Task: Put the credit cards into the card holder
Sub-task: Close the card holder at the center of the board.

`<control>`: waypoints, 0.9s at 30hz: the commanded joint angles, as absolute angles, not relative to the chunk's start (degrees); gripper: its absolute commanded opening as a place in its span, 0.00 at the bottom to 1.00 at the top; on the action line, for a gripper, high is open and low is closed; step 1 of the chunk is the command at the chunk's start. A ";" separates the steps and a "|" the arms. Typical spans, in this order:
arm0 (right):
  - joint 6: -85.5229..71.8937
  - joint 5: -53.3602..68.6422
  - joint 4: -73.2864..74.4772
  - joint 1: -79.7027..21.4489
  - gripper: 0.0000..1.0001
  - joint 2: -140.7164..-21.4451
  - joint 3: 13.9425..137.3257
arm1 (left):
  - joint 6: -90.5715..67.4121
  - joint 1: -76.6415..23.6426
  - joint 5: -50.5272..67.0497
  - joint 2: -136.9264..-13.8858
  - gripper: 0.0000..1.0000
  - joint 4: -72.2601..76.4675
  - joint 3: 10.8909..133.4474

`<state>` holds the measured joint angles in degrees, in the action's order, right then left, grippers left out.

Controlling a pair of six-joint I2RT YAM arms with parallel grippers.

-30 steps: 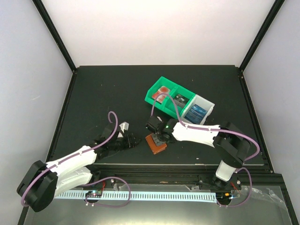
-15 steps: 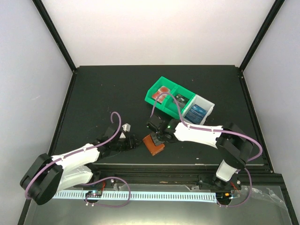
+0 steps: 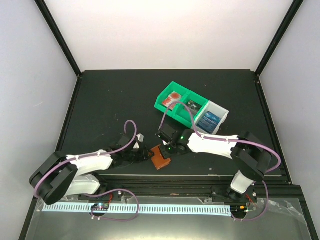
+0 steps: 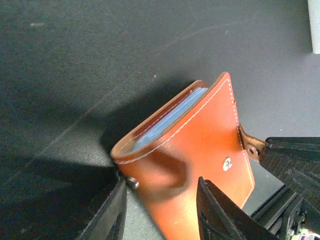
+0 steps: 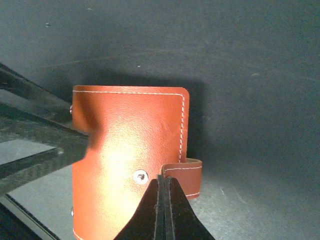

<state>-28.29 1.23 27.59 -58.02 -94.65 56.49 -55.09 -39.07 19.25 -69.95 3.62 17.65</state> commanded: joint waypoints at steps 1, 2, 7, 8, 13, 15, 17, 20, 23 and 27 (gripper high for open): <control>-27.00 4.81 25.05 -57.75 0.01 -94.58 56.55 | -55.24 -39.99 17.66 -72.84 0.38 5.38 19.33; -26.85 5.16 25.05 -57.75 0.01 -94.84 56.66 | -55.20 -40.14 17.67 -73.01 0.36 5.56 19.41; -25.26 7.24 25.50 -57.83 0.01 -95.87 57.13 | -55.18 -40.41 17.44 -75.37 0.27 6.21 19.66; -25.09 7.06 25.72 -57.82 0.01 -96.01 57.17 | -55.19 -40.42 17.25 -75.55 0.26 6.16 19.75; -24.47 5.93 27.90 -57.83 0.01 -97.02 58.17 | -55.21 -40.47 15.82 -75.95 0.24 5.37 19.95; -24.32 5.09 28.60 -57.83 0.01 -97.13 58.29 | -55.20 -40.45 15.50 -75.89 0.24 5.15 19.86; -24.10 4.79 29.32 -57.83 0.01 -97.12 58.51 | -55.20 -40.46 15.32 -75.91 0.25 5.03 19.86; -23.81 4.45 30.33 -57.83 0.01 -97.03 58.90 | -55.17 -40.43 15.09 -76.19 0.24 4.97 19.94; -22.93 5.04 31.34 -57.81 0.01 -96.84 59.11 | -55.20 -40.43 14.71 -76.71 0.24 4.78 19.95; -22.47 5.46 31.40 -57.78 0.01 -96.46 59.11 | -55.20 -40.48 14.57 -77.30 0.24 4.88 20.04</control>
